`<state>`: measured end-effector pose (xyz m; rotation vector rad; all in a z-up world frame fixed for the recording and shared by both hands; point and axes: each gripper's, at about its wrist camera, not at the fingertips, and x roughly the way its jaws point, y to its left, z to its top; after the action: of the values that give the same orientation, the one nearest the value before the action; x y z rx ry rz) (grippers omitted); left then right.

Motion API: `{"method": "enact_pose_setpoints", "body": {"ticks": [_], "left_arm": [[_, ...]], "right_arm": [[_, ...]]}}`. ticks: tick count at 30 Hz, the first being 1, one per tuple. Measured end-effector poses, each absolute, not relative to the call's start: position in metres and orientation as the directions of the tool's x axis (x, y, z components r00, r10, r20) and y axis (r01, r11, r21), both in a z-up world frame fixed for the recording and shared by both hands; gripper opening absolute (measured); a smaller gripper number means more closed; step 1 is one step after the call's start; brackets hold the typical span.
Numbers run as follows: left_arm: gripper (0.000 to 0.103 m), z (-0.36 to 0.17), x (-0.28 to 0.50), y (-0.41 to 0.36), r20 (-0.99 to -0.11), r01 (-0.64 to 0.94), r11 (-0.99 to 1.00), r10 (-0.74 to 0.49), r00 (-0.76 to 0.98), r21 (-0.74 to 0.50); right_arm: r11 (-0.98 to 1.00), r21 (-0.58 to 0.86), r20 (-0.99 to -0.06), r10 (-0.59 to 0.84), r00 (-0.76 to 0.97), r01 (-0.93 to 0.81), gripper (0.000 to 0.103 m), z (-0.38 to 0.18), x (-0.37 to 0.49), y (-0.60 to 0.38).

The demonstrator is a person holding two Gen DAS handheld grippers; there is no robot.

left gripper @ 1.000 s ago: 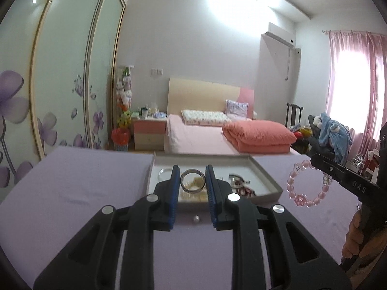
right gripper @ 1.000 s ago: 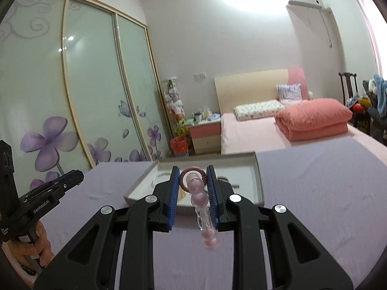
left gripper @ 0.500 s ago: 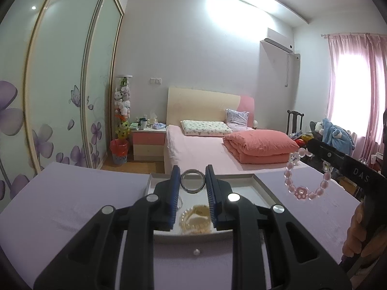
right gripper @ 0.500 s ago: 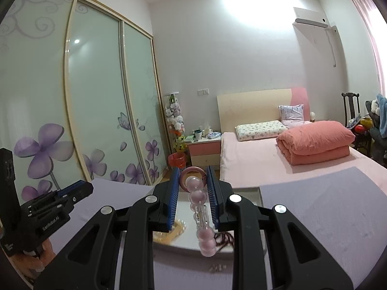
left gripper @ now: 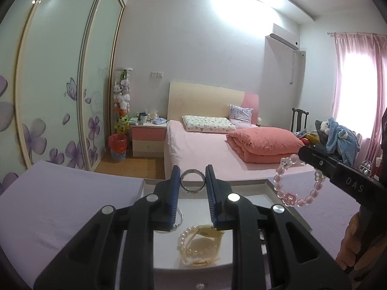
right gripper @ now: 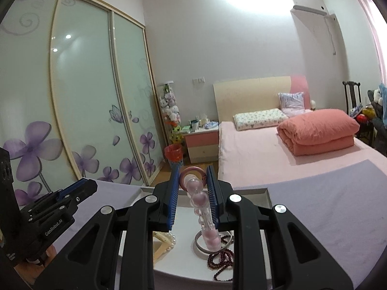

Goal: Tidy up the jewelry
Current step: 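Carry the ring and pink bracelet into the gray tray and open both tools, then withdraw both tools from the tray toward the remaining earrings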

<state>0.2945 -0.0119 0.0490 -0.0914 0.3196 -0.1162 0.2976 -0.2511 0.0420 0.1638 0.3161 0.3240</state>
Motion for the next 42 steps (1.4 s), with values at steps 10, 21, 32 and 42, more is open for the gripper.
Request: {"method": "enact_pose_setpoints", "body": {"ticks": [10,21,32,42], "left_arm": [[0.022,0.013,0.324,-0.013,-0.388,0.096,0.989,-0.134,0.912,-0.116],[0.022,-0.007,0.338,-0.013,-0.433,0.107,0.988,-0.145,0.889,-0.111],[0.030,-0.020,0.349,-0.010,-0.473,0.086,0.987,-0.140,0.870,-0.133],[0.032,-0.020,0.347,-0.010,-0.471,0.086,0.987,-0.139,0.871,-0.134]], "right_arm": [[0.936,0.252,-0.389,0.330,0.860,-0.245,0.024,0.005,0.324,-0.249],[0.941,0.252,-0.399,0.315,0.861,-0.227,0.043,0.004,0.326,-0.249],[0.940,0.246,-0.404,0.321,0.856,-0.237,0.043,0.004,0.331,-0.247],[0.940,0.245,-0.407,0.322,0.855,-0.237,0.043,0.003,0.334,-0.249]]}}
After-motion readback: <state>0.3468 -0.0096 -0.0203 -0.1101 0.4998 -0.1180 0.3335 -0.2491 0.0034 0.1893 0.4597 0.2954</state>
